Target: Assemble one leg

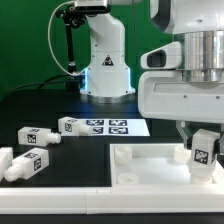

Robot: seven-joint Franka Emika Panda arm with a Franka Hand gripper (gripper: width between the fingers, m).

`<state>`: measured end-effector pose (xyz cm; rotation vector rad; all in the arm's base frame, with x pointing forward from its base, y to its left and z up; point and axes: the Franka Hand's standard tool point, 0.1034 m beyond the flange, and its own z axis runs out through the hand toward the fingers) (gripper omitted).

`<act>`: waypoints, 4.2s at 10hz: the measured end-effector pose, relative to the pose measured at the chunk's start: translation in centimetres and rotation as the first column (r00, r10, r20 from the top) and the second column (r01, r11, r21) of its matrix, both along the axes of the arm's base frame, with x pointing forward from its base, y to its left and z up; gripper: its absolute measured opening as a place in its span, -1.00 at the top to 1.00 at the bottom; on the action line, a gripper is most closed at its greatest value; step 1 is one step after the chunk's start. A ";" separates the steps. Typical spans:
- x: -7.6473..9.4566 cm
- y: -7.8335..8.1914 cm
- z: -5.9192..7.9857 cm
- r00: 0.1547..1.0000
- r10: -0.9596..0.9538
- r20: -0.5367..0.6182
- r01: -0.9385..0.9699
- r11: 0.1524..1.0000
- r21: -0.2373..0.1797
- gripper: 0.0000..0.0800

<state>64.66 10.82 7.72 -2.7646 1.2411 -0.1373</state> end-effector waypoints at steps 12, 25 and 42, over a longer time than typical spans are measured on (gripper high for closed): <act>-0.1 0.4 0.1 0.922 0.387 0.016 -0.386 0.922 -0.034 -0.62; -0.2 -0.2 0.0 0.991 0.135 0.014 -0.134 0.990 -0.052 0.29; -0.7 0.5 -0.2 0.845 0.535 0.006 -0.533 0.843 -0.073 -0.62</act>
Offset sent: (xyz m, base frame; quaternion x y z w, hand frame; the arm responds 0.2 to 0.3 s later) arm 0.0020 0.0094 -0.0014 0.0262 -0.0106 0.1852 0.9823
